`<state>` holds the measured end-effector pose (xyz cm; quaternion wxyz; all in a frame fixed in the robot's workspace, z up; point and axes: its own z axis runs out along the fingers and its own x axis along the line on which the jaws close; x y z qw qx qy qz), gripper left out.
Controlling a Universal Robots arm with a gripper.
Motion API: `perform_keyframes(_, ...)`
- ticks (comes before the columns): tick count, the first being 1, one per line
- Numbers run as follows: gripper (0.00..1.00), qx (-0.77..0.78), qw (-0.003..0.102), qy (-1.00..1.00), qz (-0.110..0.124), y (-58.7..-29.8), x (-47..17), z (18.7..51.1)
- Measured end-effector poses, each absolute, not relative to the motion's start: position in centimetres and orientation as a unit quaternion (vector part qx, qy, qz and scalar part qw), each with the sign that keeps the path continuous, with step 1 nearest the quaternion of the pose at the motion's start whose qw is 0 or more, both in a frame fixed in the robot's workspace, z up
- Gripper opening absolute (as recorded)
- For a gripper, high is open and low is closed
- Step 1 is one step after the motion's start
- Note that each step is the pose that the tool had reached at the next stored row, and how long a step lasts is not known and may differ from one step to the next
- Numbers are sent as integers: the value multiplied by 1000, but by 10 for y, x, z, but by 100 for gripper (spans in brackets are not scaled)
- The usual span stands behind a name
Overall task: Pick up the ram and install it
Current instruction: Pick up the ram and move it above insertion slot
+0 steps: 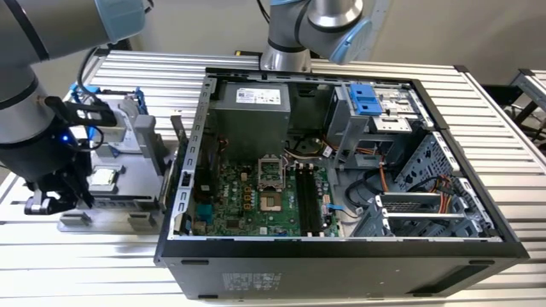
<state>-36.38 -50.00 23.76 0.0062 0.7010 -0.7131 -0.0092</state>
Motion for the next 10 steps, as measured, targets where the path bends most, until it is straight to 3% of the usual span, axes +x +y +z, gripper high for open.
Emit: perform_keyframes(10,0,695,6,-718,-9,-500,-364,249)
